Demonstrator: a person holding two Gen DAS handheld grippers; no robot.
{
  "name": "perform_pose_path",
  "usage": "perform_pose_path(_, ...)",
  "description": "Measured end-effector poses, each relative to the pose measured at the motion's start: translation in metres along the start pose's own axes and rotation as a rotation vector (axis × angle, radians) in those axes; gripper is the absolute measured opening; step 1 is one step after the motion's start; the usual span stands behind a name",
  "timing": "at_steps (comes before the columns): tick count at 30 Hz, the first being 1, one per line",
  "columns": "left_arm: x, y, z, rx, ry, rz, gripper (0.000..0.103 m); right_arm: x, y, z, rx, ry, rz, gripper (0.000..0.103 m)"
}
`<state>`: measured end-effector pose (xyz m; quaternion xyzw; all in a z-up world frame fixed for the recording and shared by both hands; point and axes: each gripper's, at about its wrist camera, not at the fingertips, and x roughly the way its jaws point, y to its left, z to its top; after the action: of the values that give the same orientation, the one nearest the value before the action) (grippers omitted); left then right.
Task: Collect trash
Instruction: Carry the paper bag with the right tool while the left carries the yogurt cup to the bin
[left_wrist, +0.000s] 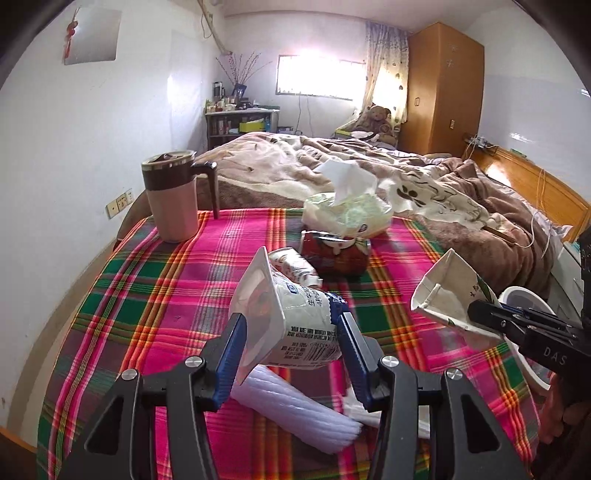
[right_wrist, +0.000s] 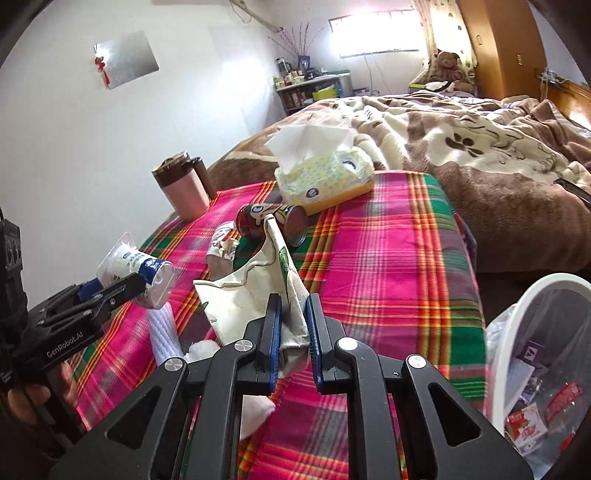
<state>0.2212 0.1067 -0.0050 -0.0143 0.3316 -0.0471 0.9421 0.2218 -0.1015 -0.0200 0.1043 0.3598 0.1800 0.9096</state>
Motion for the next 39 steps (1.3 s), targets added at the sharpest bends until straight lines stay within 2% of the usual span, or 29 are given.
perform_pose_path(9, -0.028, -0.034, -0.001, 0.025, -0.047, -0.055, 0.051, -0.037, -0.02, -0.005, 0.036, -0.066, -0.028, 0.014)
perform_pose_path(23, -0.061, -0.113, -0.006, 0.113, -0.096, -0.164, 0.051, -0.102, -0.068, -0.019, 0.104, -0.158, -0.09, 0.014)
perform_pose_path(39, -0.067, -0.215, -0.015, 0.225, -0.094, -0.308, 0.051, -0.152, -0.128, -0.041, 0.21, -0.215, -0.248, 0.014)
